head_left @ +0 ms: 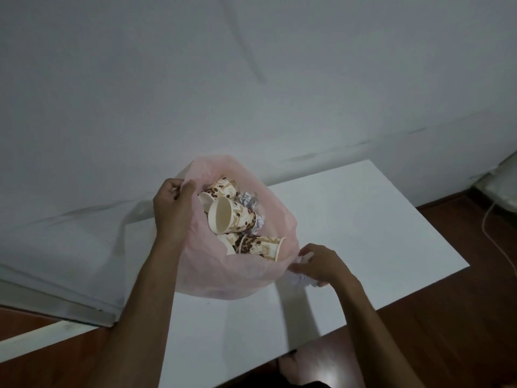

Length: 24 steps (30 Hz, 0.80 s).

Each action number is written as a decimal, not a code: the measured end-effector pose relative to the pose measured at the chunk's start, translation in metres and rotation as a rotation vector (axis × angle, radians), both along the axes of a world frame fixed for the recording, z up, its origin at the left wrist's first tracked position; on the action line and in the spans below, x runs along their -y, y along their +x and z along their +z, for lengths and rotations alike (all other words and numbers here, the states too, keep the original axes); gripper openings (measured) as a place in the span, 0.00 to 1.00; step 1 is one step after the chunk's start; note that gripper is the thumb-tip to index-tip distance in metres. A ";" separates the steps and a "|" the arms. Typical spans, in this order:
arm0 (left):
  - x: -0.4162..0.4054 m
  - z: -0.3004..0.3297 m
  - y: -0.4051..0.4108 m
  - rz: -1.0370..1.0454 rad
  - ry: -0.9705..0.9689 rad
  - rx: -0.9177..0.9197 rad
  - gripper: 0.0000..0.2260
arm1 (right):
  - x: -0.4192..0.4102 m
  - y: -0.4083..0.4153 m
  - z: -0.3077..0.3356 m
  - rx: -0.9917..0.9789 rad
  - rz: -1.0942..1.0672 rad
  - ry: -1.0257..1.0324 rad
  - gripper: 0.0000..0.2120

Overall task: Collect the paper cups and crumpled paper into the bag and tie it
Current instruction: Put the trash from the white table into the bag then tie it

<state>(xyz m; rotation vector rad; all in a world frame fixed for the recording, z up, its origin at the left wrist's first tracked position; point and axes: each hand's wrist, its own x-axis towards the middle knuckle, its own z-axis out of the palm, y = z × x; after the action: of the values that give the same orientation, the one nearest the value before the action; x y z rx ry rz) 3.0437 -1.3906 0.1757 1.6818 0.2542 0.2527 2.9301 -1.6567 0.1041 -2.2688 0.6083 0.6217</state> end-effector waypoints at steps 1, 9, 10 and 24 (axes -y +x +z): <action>0.000 0.000 0.000 -0.003 0.000 0.001 0.07 | -0.002 -0.003 -0.005 0.033 -0.015 -0.012 0.20; -0.001 0.001 -0.004 0.000 -0.010 0.007 0.08 | 0.008 -0.005 0.012 0.507 -0.261 -0.151 0.16; -0.001 0.002 -0.004 0.003 -0.013 0.010 0.08 | 0.009 -0.002 0.026 0.610 -0.309 -0.130 0.17; -0.010 0.012 -0.015 0.100 0.017 0.016 0.05 | -0.068 0.021 0.082 0.849 0.250 0.199 0.13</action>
<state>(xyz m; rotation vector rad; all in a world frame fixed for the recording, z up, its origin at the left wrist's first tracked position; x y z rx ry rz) 3.0284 -1.3810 0.1873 1.6856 0.3249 0.3438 2.9507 -1.5889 0.1859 -2.1614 -0.1490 -0.1935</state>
